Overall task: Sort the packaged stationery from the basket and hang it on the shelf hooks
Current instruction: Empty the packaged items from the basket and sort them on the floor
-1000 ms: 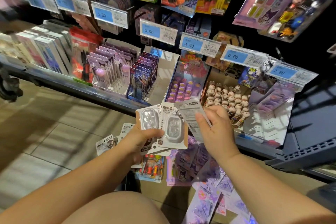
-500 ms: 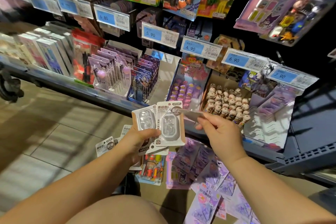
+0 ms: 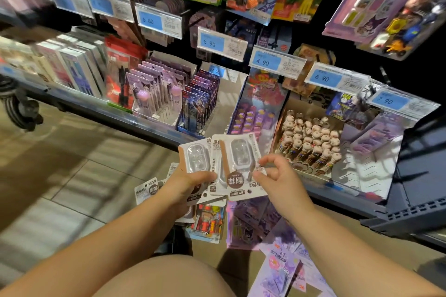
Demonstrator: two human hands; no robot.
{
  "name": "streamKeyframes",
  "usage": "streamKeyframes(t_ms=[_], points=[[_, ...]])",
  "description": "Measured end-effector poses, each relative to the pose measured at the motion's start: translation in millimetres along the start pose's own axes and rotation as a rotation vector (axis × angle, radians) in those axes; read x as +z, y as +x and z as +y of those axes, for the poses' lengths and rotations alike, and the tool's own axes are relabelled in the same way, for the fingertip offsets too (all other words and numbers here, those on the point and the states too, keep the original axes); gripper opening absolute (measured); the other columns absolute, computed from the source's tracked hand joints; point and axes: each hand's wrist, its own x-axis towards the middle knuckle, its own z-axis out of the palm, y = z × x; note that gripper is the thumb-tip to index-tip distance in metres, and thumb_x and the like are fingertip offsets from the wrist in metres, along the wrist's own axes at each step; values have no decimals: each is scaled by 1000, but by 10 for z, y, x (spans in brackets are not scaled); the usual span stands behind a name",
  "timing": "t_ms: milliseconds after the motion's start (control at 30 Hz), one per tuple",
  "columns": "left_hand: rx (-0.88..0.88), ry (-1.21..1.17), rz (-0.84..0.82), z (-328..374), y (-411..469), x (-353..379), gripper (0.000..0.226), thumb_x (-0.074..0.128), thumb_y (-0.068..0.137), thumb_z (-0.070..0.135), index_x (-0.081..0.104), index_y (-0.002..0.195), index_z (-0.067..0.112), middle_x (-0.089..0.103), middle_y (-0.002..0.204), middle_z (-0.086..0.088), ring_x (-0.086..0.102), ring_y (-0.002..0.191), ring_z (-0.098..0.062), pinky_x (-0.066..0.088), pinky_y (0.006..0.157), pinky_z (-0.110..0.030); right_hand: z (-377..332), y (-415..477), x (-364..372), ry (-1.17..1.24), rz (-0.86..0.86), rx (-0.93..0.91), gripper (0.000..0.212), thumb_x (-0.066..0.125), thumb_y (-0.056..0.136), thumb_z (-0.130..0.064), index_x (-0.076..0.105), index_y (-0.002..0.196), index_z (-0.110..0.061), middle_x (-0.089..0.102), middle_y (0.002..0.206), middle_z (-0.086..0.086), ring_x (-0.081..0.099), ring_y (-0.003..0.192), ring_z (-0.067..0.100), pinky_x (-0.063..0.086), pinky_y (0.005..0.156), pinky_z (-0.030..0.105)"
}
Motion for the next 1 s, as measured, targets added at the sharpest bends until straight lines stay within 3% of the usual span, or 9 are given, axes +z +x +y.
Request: streamKeyframes(t_ms=[233, 367, 467, 533, 633, 767, 833, 900, 1000], points=[[-75, -34, 77, -122, -220, -304, 58, 70, 61, 2, 58, 117, 4, 73, 94, -20, 72, 75, -33, 59, 64, -43, 97, 191, 459, -329, -150, 99, 27, 60, 93, -29, 43, 113, -23, 59, 97, 7, 48, 70, 16, 33, 55, 29], [-97, -34, 209, -212, -349, -630, 59, 73, 60, 1, 58, 117, 7, 71, 99, -24, 69, 81, -38, 57, 73, -47, 117, 288, 810, -511, -301, 107, 29, 58, 94, -32, 48, 120, -25, 57, 112, 1, 54, 95, 19, 41, 72, 28], [-149, -23, 387, -268, -331, -840, 35, 72, 71, -7, 62, 103, 2, 72, 86, -23, 67, 73, -36, 56, 74, -45, 135, 354, 1057, -594, -414, 99, 24, 54, 93, -23, 53, 114, -34, 57, 123, 1, 58, 99, 22, 48, 79, 29], [-196, 28, 505, -325, -306, -947, 17, 67, 79, -7, 65, 95, -1, 72, 70, -16, 66, 60, -30, 55, 66, -40, 157, 381, 1189, -709, -542, 81, 41, 48, 92, -14, 51, 129, -34, 54, 133, 4, 56, 113, 26, 48, 91, 30], [-211, 176, 611, -433, -202, -1140, 35, 79, 75, 7, 64, 105, -2, 74, 77, -14, 70, 59, -26, 54, 53, -30, 150, 358, 1283, -877, -726, 62, 58, 41, 92, -4, 39, 145, -29, 42, 147, 5, 47, 128, 28, 43, 99, 28], [-321, 477, 792, -467, -23, -1308, 51, 77, 82, 25, 43, 115, 4, 65, 98, -16, 64, 67, -27, 50, 52, -30, 183, 359, 1172, -827, -717, 82, 60, 36, 93, 1, 40, 144, -31, 50, 133, 5, 57, 91, 18, 40, 60, 21], [-352, 607, 750, -481, 71, -1333, 41, 70, 88, 25, 49, 116, 3, 67, 88, -15, 65, 65, -26, 51, 45, -27, 220, 359, 1087, -773, -690, 102, 59, 36, 93, 1, 43, 142, -32, 48, 138, 8, 41, 65, 7, 33, 51, 19], [-384, 730, 744, -512, 144, -1347, 40, 67, 89, 30, 54, 116, 3, 66, 82, -11, 65, 62, -22, 50, 40, -26, 274, 347, 999, -721, -665, 126, 58, 37, 94, 0, 46, 139, -34, 49, 137, 9, 42, 63, 11, 36, 49, 21], [-416, 1089, 732, -564, 212, -1339, 58, 57, 88, 40, 43, 136, 13, 57, 121, -14, 64, 97, -30, 56, 70, -37, 346, 312, 880, -668, -630, 160, 50, 41, 95, -5, 49, 136, -34, 49, 136, 7, 43, 61, 11, 35, 47, 21]])
